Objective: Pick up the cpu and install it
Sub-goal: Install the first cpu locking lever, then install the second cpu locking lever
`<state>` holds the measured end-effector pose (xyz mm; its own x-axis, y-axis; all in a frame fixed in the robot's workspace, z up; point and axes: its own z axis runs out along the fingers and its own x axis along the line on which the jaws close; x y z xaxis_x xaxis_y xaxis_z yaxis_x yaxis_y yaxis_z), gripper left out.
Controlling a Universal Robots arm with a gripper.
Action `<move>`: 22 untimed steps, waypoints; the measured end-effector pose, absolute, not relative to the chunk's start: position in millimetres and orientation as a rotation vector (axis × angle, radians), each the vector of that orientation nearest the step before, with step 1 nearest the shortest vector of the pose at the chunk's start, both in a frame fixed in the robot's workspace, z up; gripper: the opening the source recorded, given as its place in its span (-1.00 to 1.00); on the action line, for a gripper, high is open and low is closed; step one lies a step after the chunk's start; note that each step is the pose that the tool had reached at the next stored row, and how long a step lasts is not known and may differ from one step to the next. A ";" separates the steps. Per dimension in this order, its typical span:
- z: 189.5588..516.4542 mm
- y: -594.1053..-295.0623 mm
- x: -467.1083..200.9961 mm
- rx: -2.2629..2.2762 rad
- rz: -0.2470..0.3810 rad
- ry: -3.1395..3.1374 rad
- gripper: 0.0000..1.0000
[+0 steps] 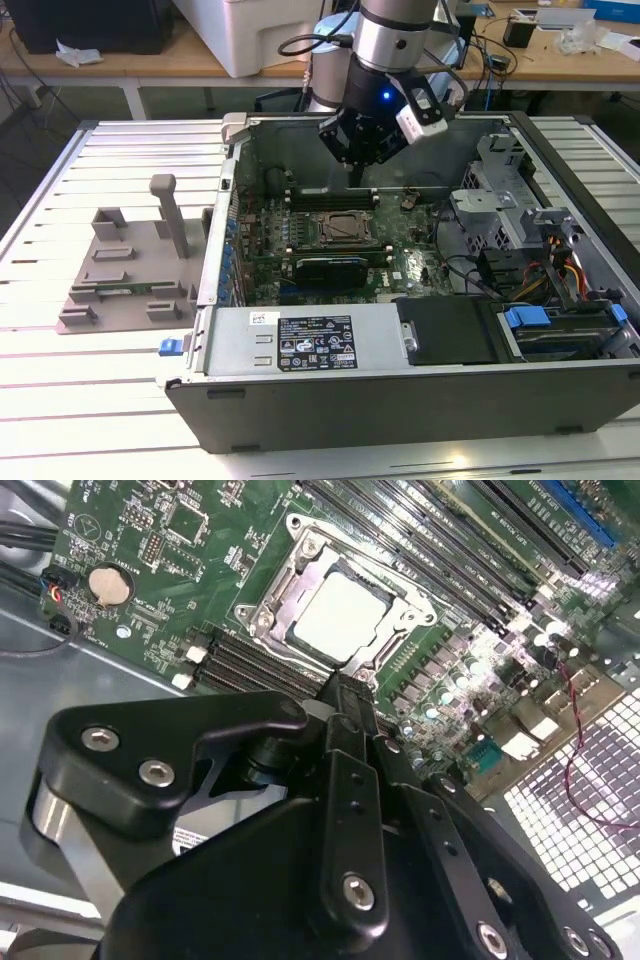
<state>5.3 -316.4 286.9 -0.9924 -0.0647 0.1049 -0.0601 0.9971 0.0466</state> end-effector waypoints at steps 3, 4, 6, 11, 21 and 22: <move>286.9 -316.4 5.3 0.095 -0.066 -3.033 -0.79; 286.9 -318.0 5.3 0.096 -0.067 -3.033 -0.79; 286.2 -328.5 5.3 0.096 -0.086 -3.033 -0.79; 284.0 -348.7 5.3 0.103 -0.213 -3.029 -0.79; 241.4 -390.1 -27.9 0.105 -0.247 -3.027 -0.79; 233.9 -390.3 -31.5 0.105 -0.247 -3.027 -0.79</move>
